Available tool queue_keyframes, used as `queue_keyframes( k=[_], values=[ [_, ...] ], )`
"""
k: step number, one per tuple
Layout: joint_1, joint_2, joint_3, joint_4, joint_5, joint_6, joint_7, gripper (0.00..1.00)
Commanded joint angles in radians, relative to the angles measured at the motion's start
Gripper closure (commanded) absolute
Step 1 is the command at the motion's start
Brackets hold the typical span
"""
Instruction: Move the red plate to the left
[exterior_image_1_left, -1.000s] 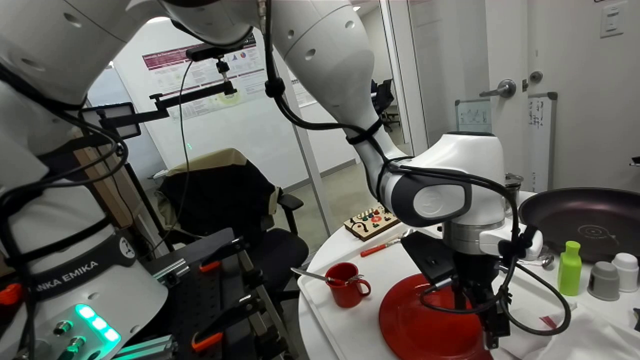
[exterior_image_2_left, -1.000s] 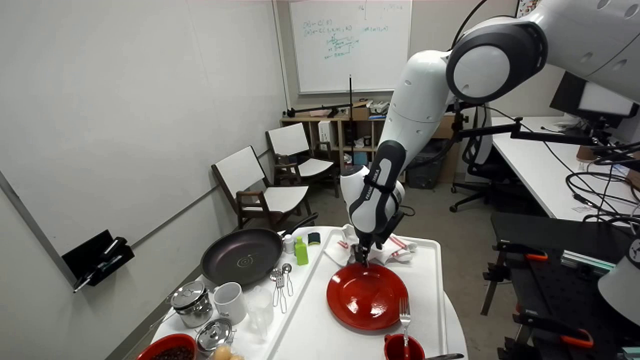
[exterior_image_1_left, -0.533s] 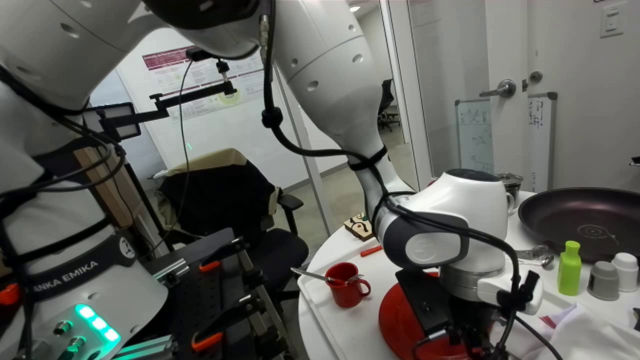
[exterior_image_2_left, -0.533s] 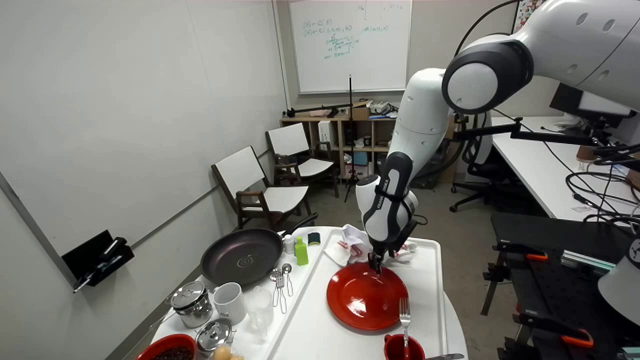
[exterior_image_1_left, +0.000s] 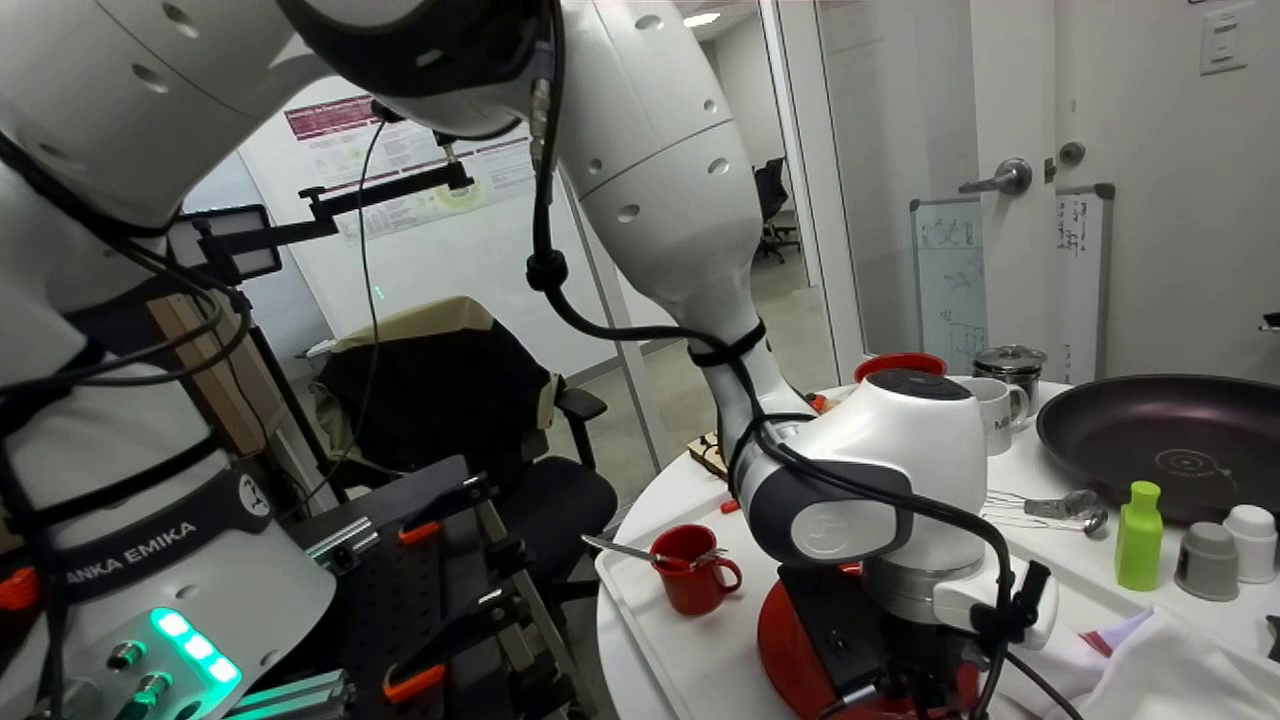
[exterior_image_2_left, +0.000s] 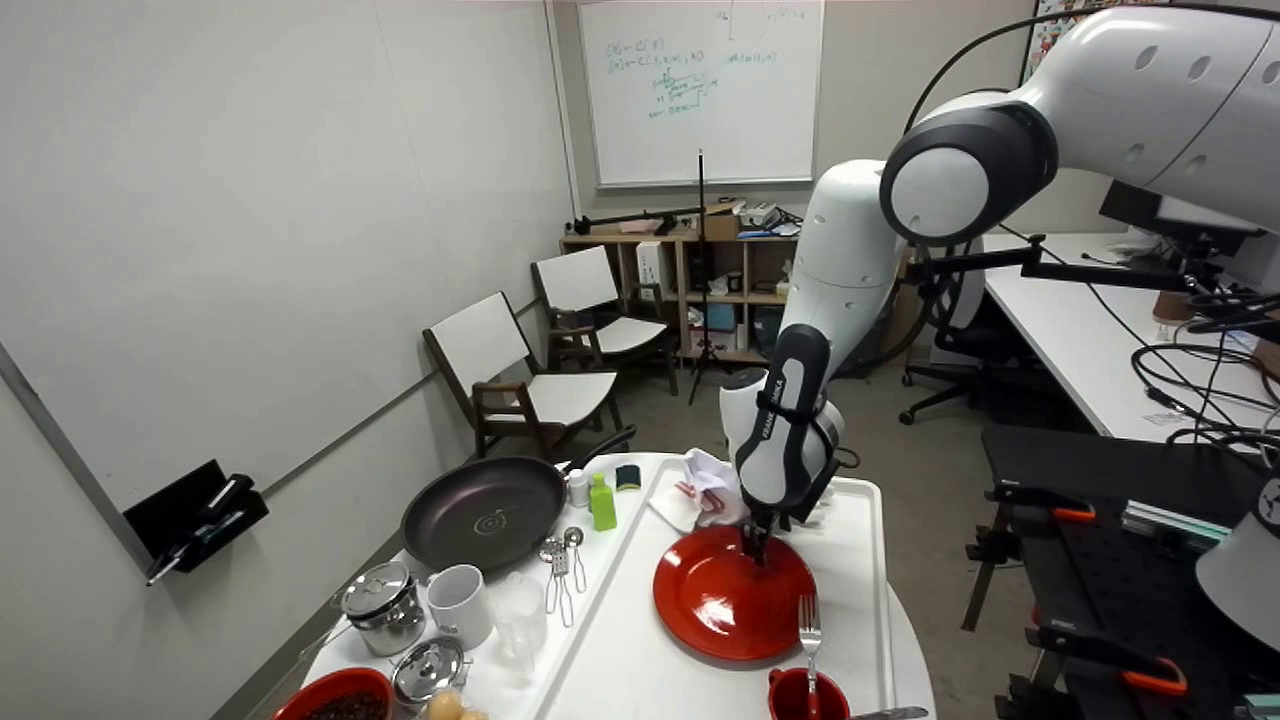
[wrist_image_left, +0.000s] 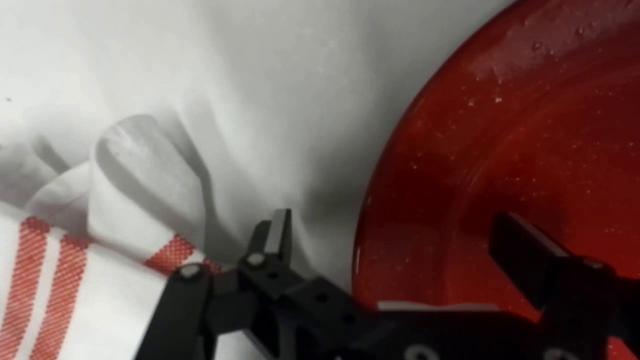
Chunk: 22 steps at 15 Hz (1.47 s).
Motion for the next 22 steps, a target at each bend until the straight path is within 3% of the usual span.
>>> queue_keyframes(
  k=[1,22],
  values=[
    [0.002,0.005,0.016,-0.019,-0.003,0.064,-0.013,0.00],
    [0.074,-0.085,0.093,-0.143,-0.008,0.218,-0.010,0.00]
  ],
)
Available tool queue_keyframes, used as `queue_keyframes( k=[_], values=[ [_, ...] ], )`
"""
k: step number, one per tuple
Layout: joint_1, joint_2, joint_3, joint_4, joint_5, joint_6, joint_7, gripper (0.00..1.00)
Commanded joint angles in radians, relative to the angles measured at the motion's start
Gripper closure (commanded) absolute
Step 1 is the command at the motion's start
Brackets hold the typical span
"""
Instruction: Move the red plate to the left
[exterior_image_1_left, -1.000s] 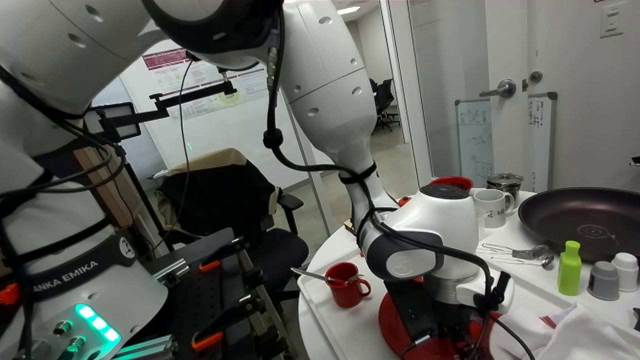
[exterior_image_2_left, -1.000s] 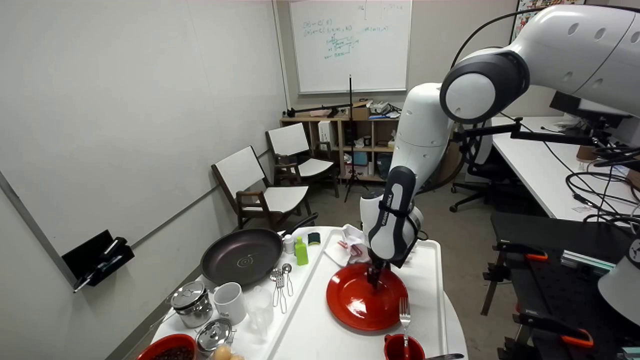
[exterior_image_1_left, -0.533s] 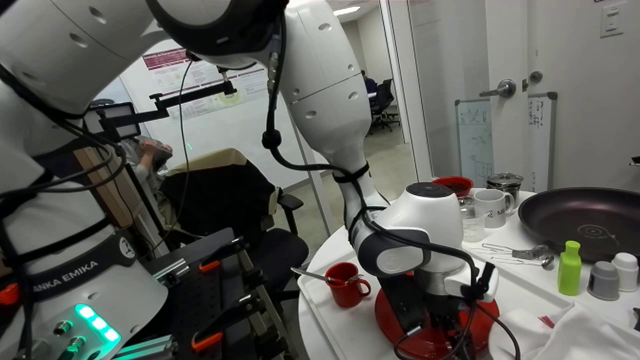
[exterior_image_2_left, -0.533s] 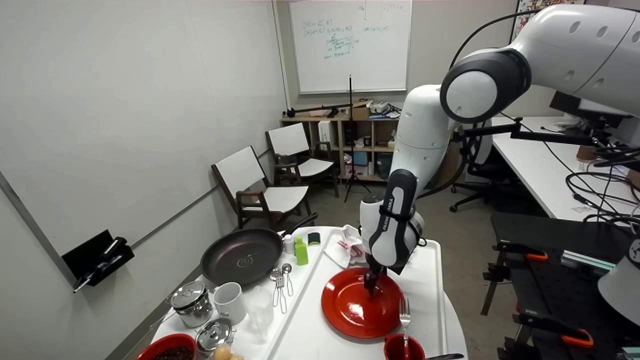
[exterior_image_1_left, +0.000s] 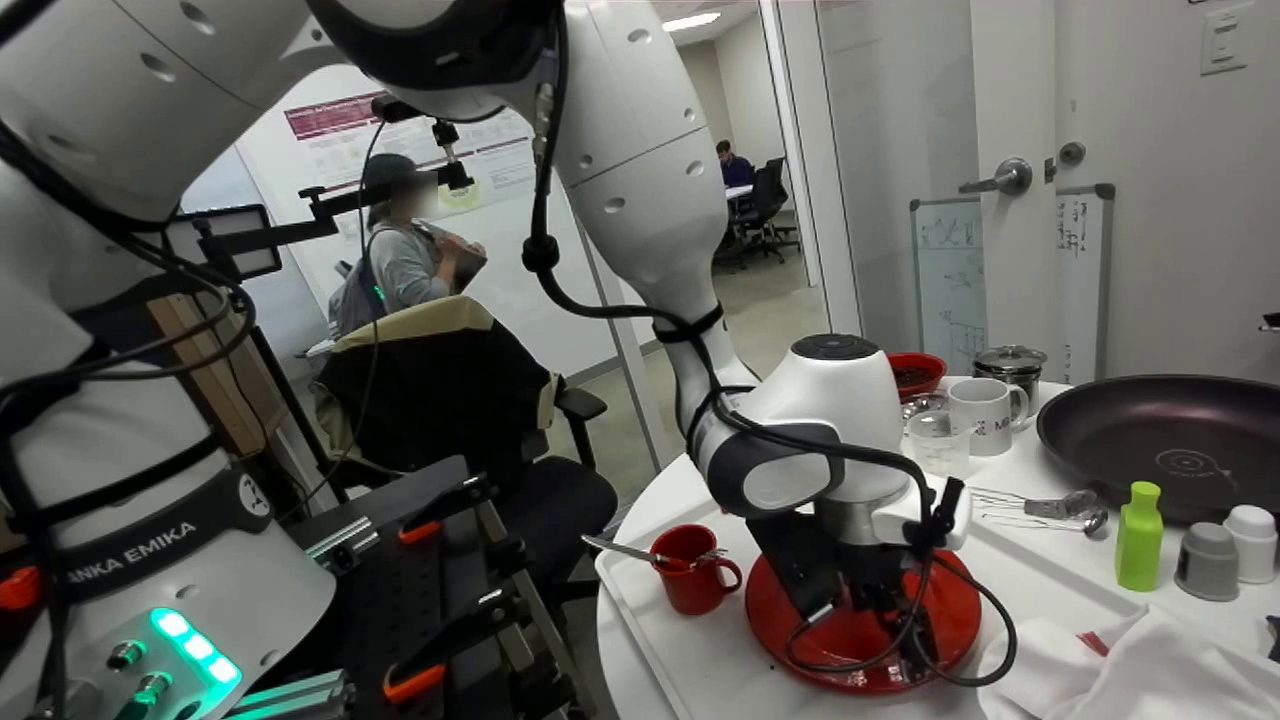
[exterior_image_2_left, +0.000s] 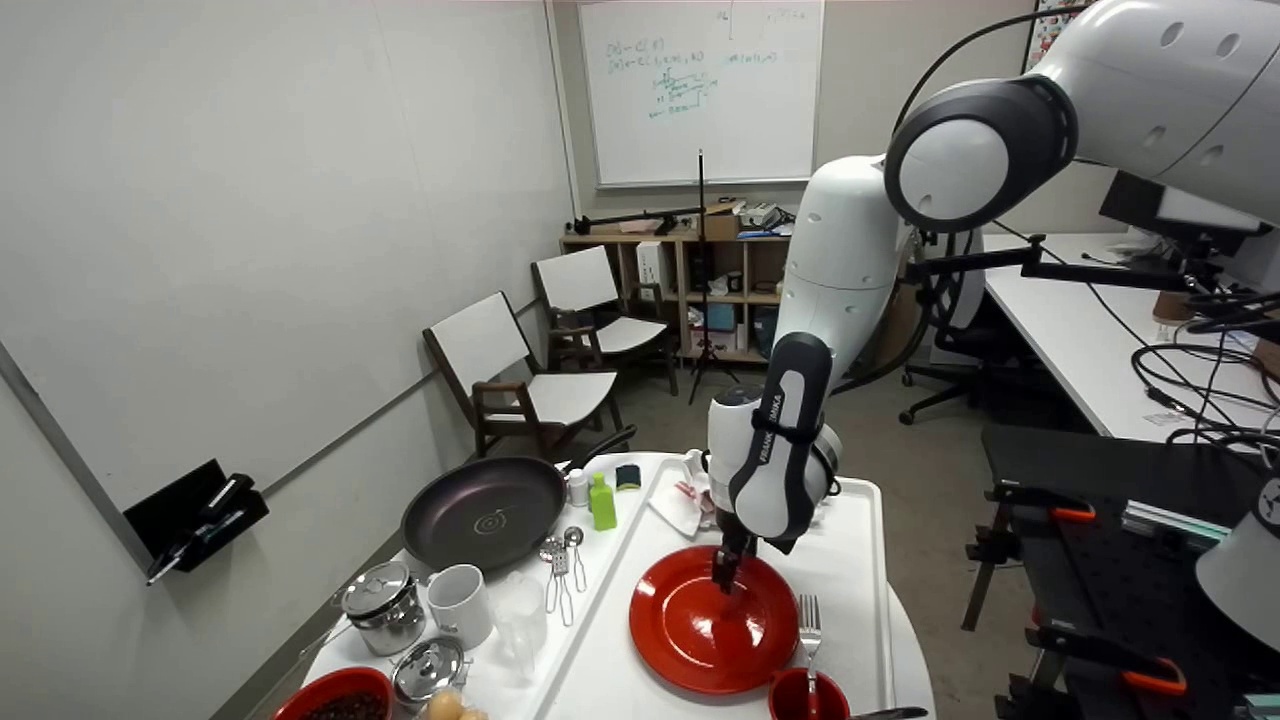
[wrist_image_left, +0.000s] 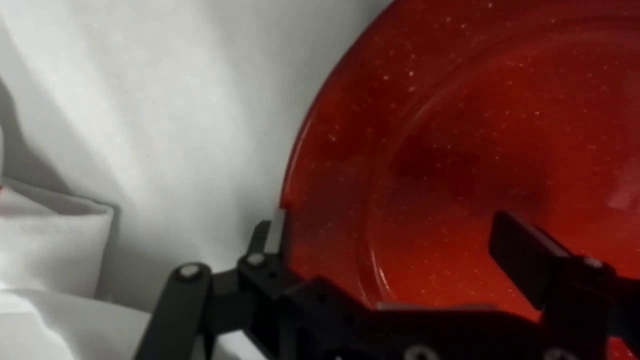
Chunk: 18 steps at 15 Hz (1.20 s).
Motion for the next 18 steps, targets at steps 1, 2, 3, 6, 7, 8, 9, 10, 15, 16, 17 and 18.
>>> queue_keyframes(
  k=[1,2,3,6,7,8,9,10,15,16,17,18],
  values=[
    [0.022,-0.046,0.013,-0.059,-0.010,0.027,-0.006,0.00],
    [0.026,-0.048,0.015,-0.063,-0.009,0.028,-0.006,0.00],
    [0.028,-0.047,0.016,-0.064,-0.009,0.030,-0.006,0.00],
    [0.018,-0.052,0.016,-0.074,-0.006,0.034,-0.007,0.00],
    [0.016,-0.055,0.011,-0.079,-0.005,0.038,-0.004,0.00],
    [0.015,-0.058,0.005,-0.084,-0.005,0.045,-0.003,0.00],
    [0.010,-0.063,0.002,-0.091,-0.004,0.055,-0.003,0.00],
    [0.006,-0.068,-0.002,-0.097,-0.004,0.065,-0.002,0.00],
    [-0.004,-0.071,-0.031,-0.106,0.000,0.087,0.008,0.00],
    [-0.006,-0.067,-0.036,-0.104,0.000,0.082,0.009,0.00],
    [-0.007,-0.060,-0.043,-0.099,0.001,0.078,0.011,0.00],
    [-0.007,-0.054,-0.049,-0.096,0.001,0.075,0.012,0.00]
  ],
)
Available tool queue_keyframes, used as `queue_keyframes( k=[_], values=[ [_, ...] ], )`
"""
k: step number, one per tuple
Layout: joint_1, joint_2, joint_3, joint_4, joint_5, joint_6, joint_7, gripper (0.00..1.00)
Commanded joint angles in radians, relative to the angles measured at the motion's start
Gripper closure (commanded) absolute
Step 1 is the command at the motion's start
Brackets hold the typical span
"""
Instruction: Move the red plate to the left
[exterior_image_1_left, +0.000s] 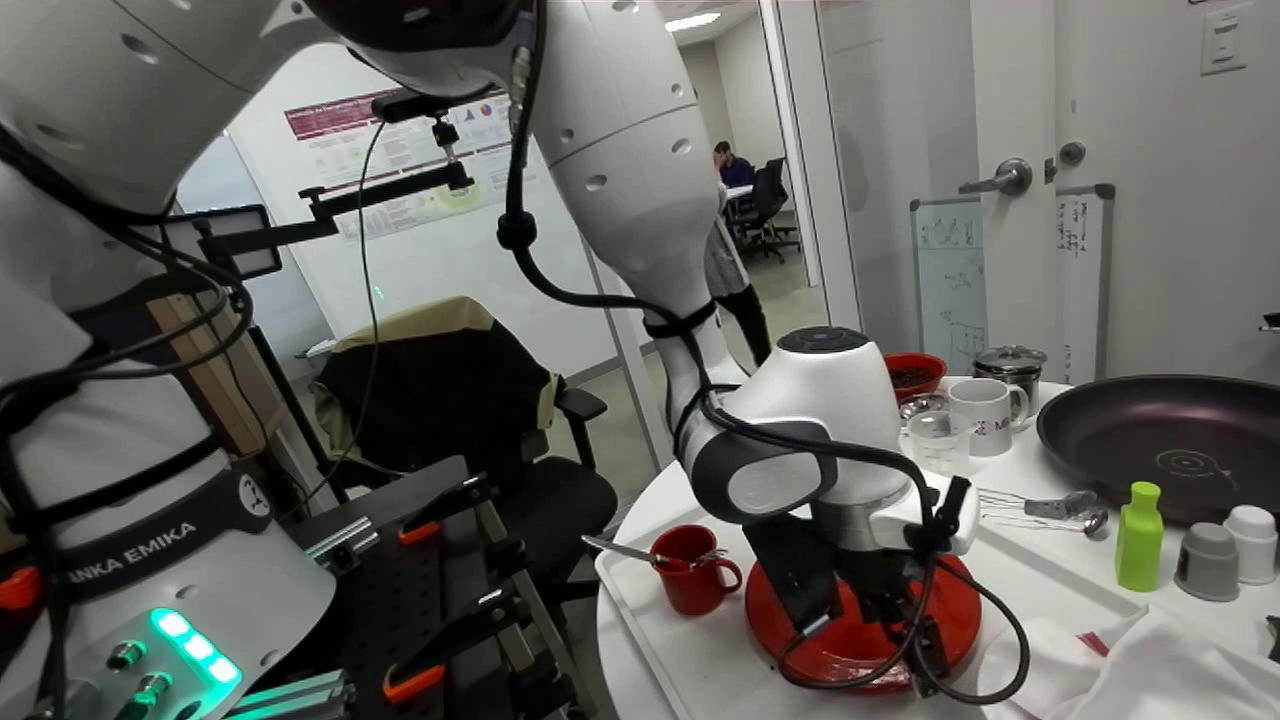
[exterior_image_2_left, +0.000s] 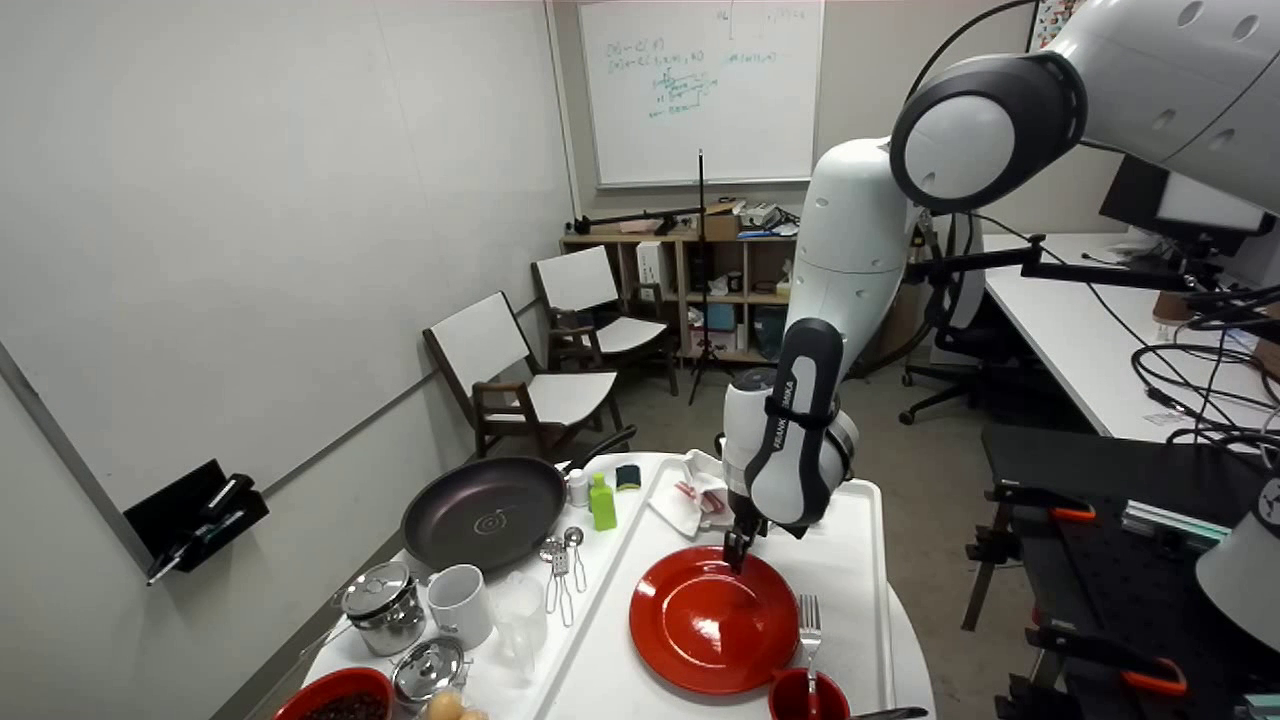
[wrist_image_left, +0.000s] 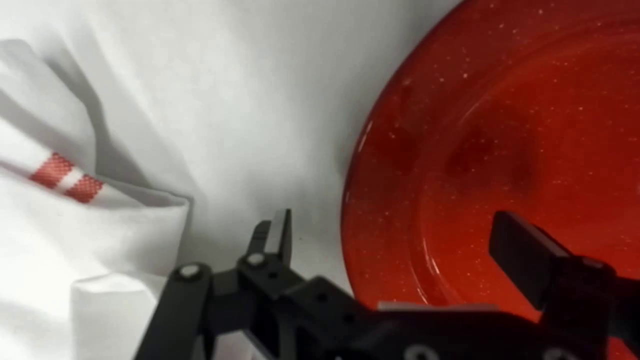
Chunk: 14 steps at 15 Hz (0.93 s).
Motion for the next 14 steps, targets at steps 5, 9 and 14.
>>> queue_keyframes(
  k=[5,9,14],
  values=[
    [-0.019,0.033,-0.013,-0.007,-0.003,-0.006,0.004,0.00],
    [-0.012,0.045,-0.009,-0.022,-0.006,0.009,0.002,0.00],
    [0.013,0.051,-0.007,-0.035,-0.006,0.019,0.006,0.00]
  ],
)
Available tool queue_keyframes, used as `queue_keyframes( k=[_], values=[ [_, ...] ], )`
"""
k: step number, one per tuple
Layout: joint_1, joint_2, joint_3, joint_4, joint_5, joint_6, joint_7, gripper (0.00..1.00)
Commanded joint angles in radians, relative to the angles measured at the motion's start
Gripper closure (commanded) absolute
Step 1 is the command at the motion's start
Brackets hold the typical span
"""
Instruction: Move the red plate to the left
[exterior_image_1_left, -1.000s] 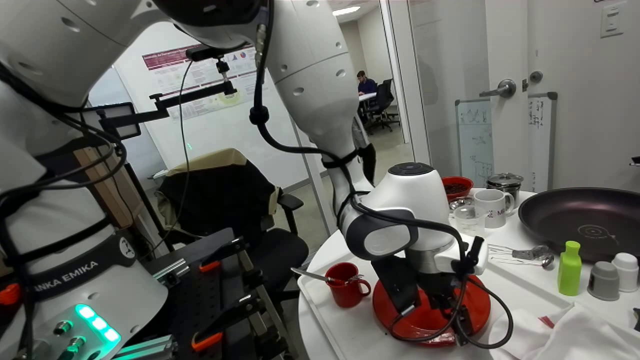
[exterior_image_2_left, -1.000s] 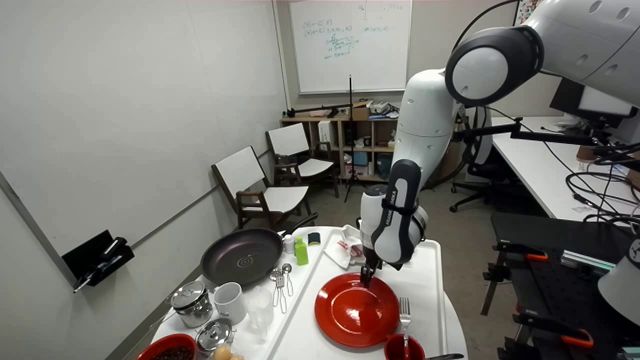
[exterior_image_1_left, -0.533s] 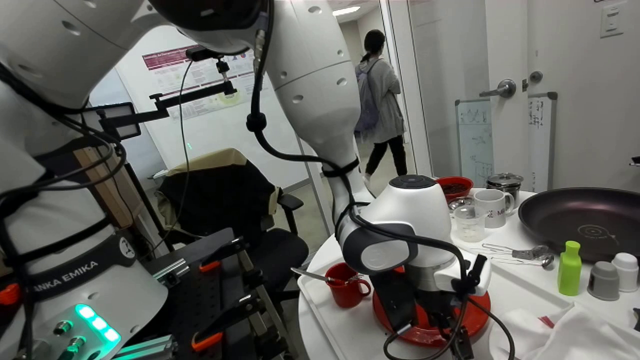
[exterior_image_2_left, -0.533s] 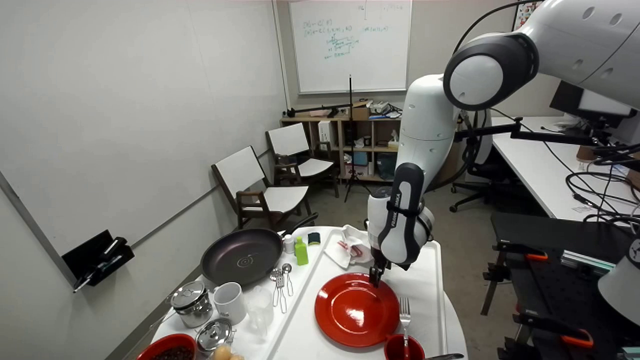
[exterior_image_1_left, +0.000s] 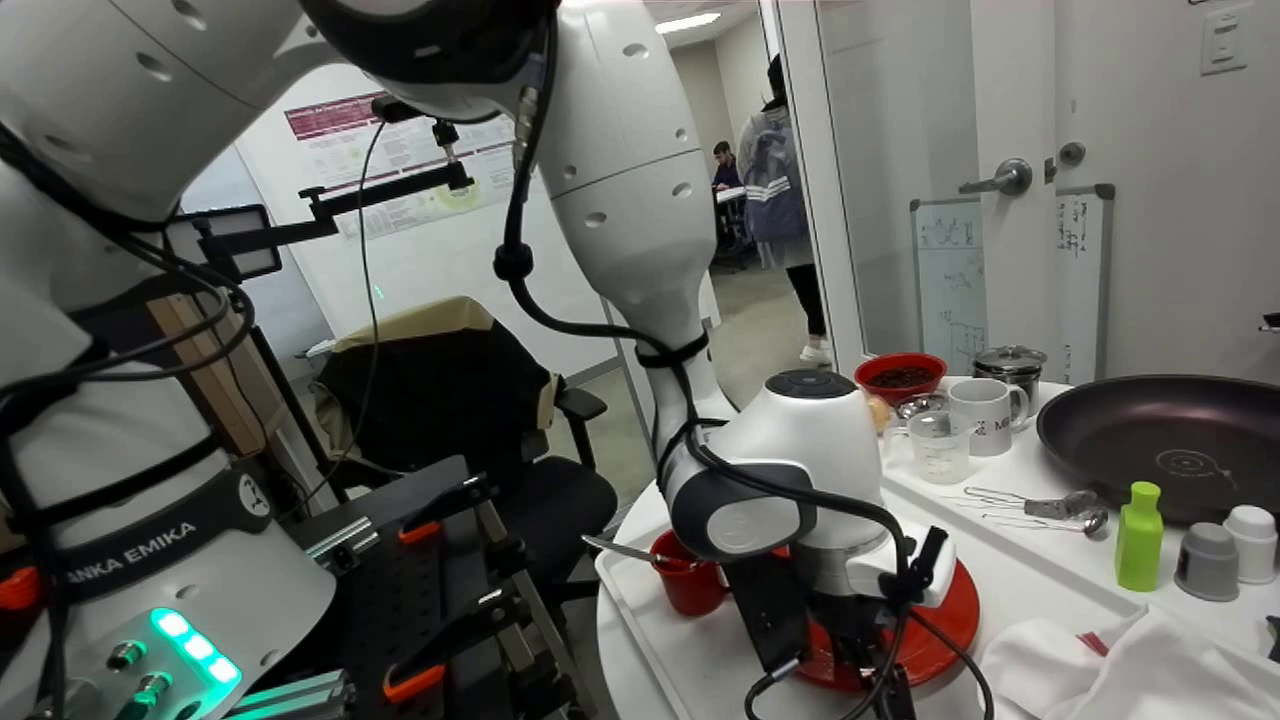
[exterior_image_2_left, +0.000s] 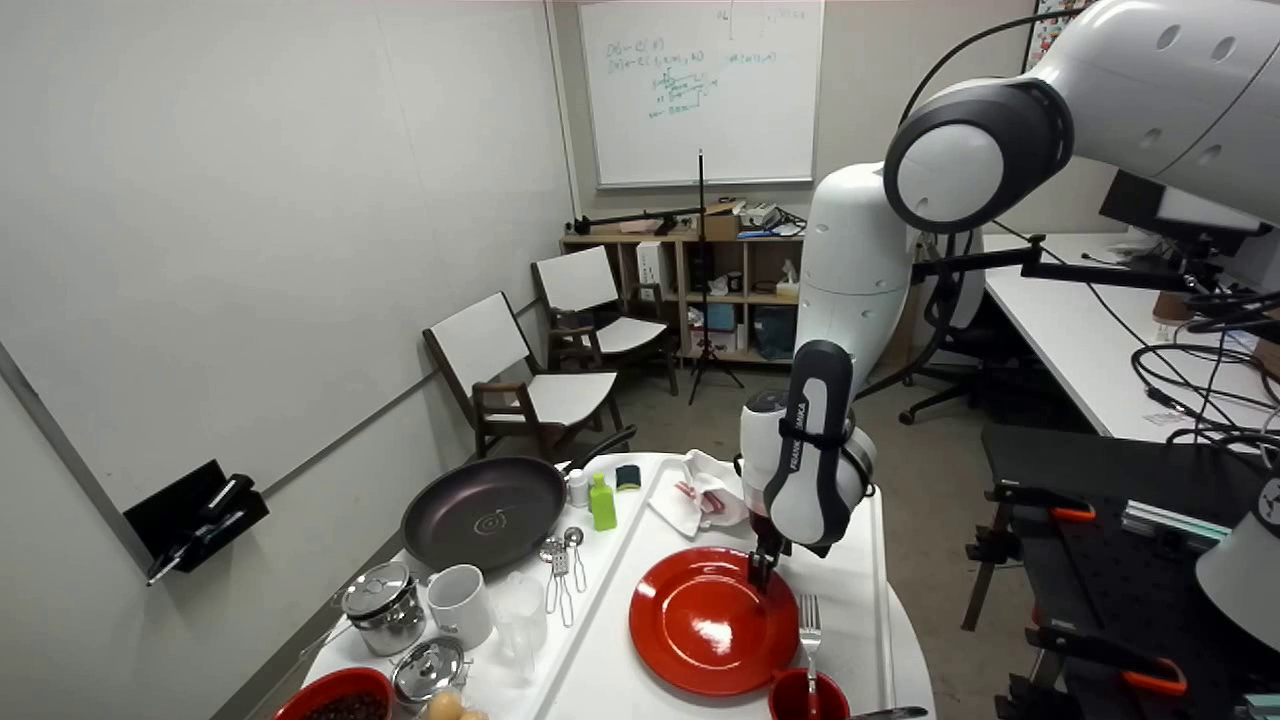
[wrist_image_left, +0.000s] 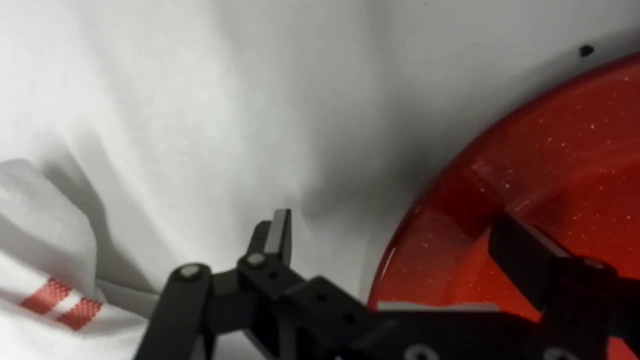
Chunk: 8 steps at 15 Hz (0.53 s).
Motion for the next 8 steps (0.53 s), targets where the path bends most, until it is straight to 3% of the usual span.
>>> queue_keyframes(
  k=[1,8],
  values=[
    [0.022,-0.002,0.000,-0.019,-0.006,0.022,0.006,0.00],
    [0.069,0.001,-0.007,-0.022,-0.011,0.023,0.008,0.00]
  ],
)
